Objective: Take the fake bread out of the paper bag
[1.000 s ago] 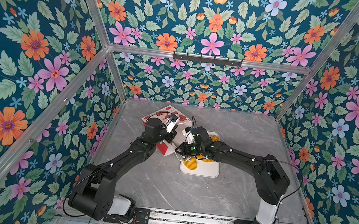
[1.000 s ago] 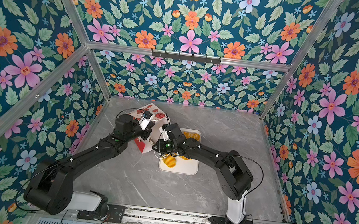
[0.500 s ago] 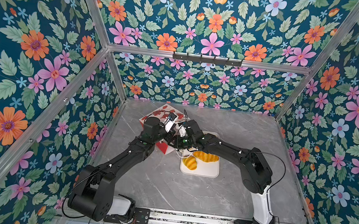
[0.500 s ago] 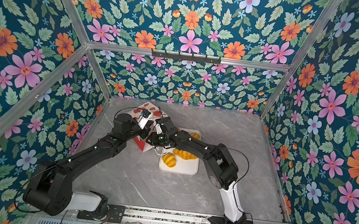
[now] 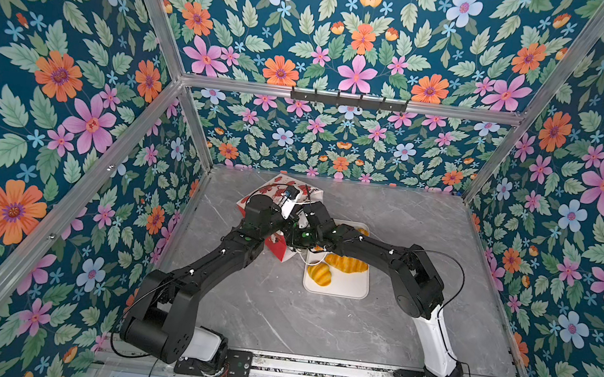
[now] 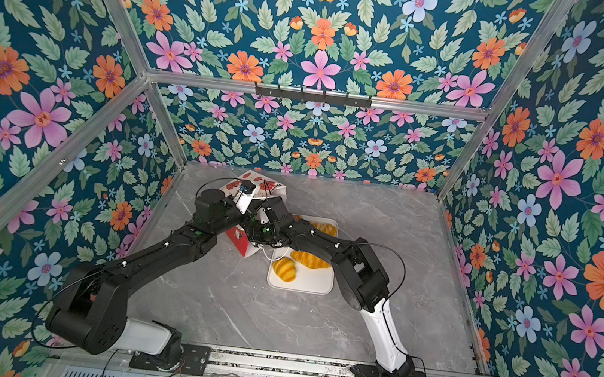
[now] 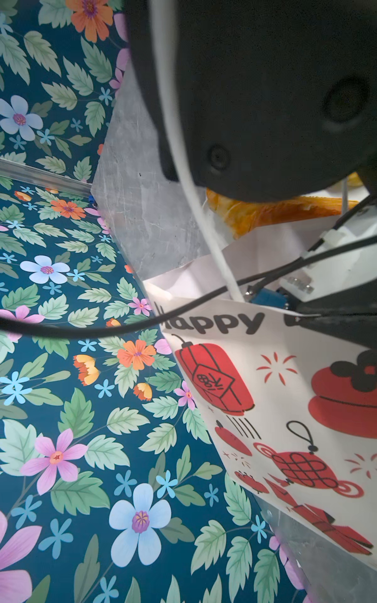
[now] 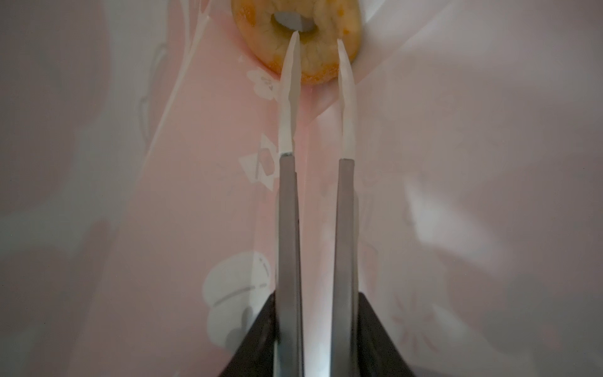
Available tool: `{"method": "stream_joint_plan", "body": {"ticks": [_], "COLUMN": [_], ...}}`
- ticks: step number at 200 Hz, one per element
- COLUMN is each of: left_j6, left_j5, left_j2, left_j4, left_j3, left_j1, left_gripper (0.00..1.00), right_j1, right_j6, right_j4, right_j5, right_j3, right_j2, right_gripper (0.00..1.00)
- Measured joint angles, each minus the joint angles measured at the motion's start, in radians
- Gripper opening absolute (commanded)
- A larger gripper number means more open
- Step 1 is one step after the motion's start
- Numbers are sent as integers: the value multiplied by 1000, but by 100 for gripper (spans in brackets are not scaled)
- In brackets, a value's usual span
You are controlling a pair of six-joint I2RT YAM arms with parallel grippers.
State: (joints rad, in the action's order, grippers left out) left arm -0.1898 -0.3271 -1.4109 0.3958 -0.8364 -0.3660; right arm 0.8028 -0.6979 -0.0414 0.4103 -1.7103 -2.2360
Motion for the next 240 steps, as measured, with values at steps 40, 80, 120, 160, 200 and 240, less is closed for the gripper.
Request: {"method": "stream_joint_plan", "body": {"ticks": [40,80,120,160,200,240], "left_j6": [3,3,2,-1,-1,-4], "left_j5": [-10,-10,-21,-20,-21,-23], "left_j2": [-12,-14,-10,5,13,13], "left_j4": [4,-2,-8,-8,-21,-23], "left_j3": [-11,-15,-7,11,13,13], "left_j1": [-12,-18,-20,-20,-20,-20], "left_gripper": [0,0,0,0,0,0], "right_j1": [-1,-9,-26,-31,-31,-32], "right_j6": [-24,-55,-84,-95,-116,-132], "right_j4": [14,54,107,131,159,207], "right_j5": [8,24,31,31,23,12], "right_j3": [-41,-27,-5,-3,6,25], "right_j2": [-39,-45,-48,-56,-56,-56], "right_gripper": [40,44,45,45,45,45]}}
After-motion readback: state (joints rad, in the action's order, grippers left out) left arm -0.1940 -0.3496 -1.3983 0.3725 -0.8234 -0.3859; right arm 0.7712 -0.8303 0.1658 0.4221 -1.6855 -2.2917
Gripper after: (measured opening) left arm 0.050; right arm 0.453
